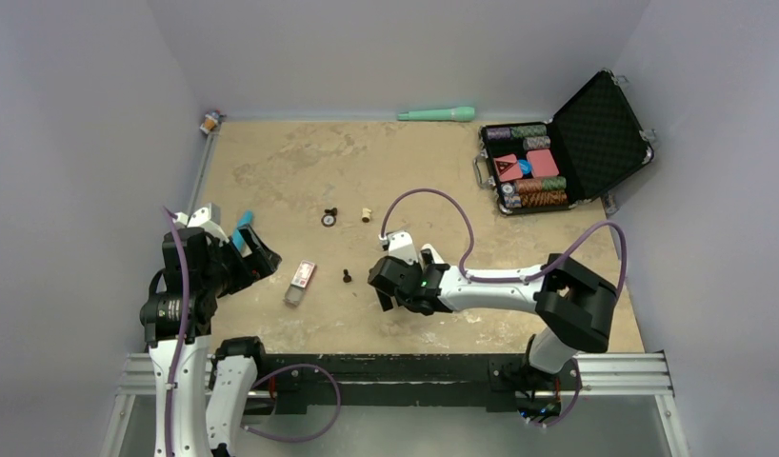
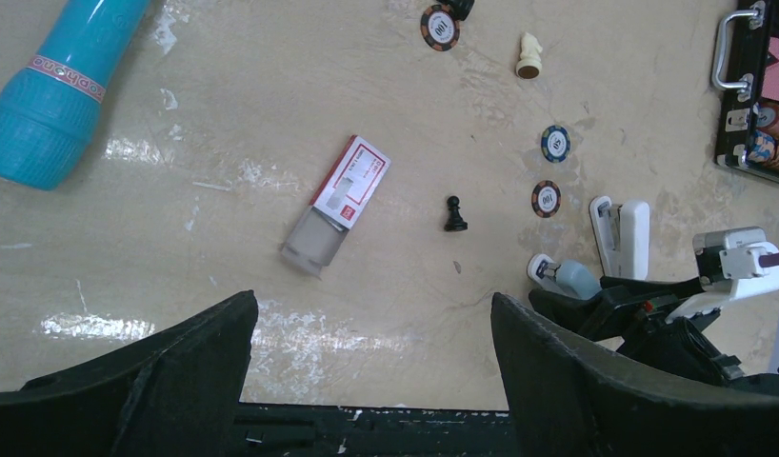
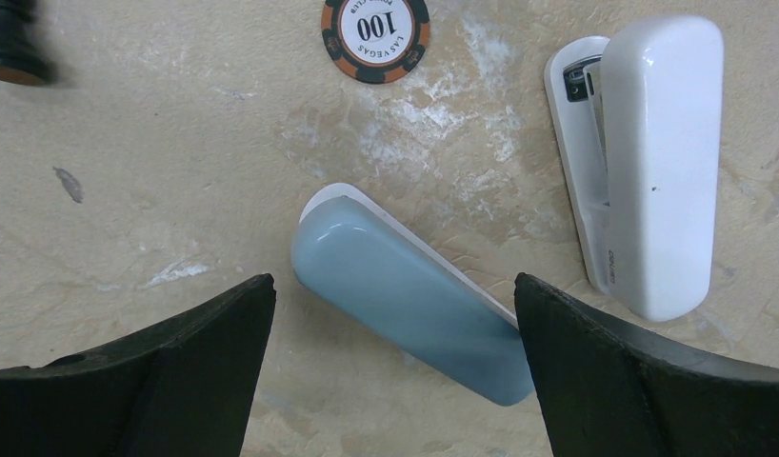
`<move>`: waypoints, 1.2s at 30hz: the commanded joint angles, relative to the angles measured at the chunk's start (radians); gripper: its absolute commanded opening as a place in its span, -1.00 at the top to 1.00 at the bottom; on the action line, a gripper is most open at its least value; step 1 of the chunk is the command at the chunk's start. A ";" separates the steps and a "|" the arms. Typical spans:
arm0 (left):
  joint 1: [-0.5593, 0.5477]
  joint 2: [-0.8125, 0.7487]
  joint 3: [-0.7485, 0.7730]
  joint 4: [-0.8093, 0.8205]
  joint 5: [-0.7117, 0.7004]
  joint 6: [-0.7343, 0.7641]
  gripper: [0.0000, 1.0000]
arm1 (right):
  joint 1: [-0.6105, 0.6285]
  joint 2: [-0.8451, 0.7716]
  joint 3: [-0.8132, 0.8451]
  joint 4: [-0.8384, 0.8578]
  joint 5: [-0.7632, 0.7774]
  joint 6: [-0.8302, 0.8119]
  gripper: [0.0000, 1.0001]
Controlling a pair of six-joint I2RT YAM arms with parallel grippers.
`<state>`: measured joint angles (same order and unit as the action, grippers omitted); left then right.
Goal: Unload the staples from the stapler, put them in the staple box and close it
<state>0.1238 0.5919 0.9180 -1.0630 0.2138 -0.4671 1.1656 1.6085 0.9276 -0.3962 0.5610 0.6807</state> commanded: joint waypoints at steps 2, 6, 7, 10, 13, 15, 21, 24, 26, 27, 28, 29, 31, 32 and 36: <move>0.000 0.006 0.007 0.024 0.015 0.018 -0.91 | -0.015 0.011 0.036 0.004 0.030 0.006 -0.97; 0.001 0.006 0.007 0.024 0.013 0.018 -0.90 | -0.016 0.011 0.025 0.009 0.011 0.017 -0.92; 0.000 0.007 0.007 0.024 0.012 0.018 -0.90 | -0.016 0.007 0.020 0.012 0.007 0.019 -0.87; 0.000 0.006 0.007 0.024 0.012 0.018 -0.90 | -0.015 -0.007 0.005 0.020 -0.012 0.024 -0.63; 0.001 0.006 0.007 0.024 0.012 0.018 -0.89 | -0.015 -0.024 -0.013 0.032 -0.035 0.027 -0.40; 0.002 0.006 0.006 0.024 0.013 0.018 -0.89 | -0.015 -0.030 -0.022 0.035 -0.047 0.030 -0.28; 0.001 0.008 0.005 0.024 0.012 0.018 -0.88 | -0.015 -0.034 -0.029 0.019 -0.065 0.048 -0.26; 0.001 0.010 0.006 0.024 0.013 0.018 -0.88 | -0.015 -0.038 -0.039 0.016 -0.080 0.061 -0.28; 0.001 0.008 0.006 0.024 0.014 0.018 -0.88 | -0.015 -0.041 -0.047 0.015 -0.084 0.074 -0.27; 0.002 0.008 0.006 0.024 0.013 0.018 -0.87 | -0.016 -0.041 -0.051 0.013 -0.084 0.082 -0.27; 0.001 0.009 0.006 0.025 0.014 0.018 -0.87 | -0.016 -0.042 -0.054 0.011 -0.085 0.088 -0.26; 0.002 0.009 0.006 0.024 0.015 0.018 -0.87 | -0.016 -0.043 -0.056 0.007 -0.086 0.095 -0.25; 0.002 0.009 0.006 0.024 0.013 0.018 -0.86 | -0.016 -0.044 -0.059 -0.005 -0.081 0.110 -0.23; 0.001 0.009 0.006 0.024 0.014 0.018 -0.86 | -0.015 -0.044 -0.059 -0.010 -0.078 0.116 -0.22; 0.001 0.008 0.006 0.024 0.014 0.018 -0.86 | -0.015 -0.050 -0.060 -0.027 -0.065 0.133 -0.14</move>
<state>0.1238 0.5961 0.9180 -1.0630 0.2134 -0.4671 1.1515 1.6005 0.8742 -0.4011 0.4763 0.7692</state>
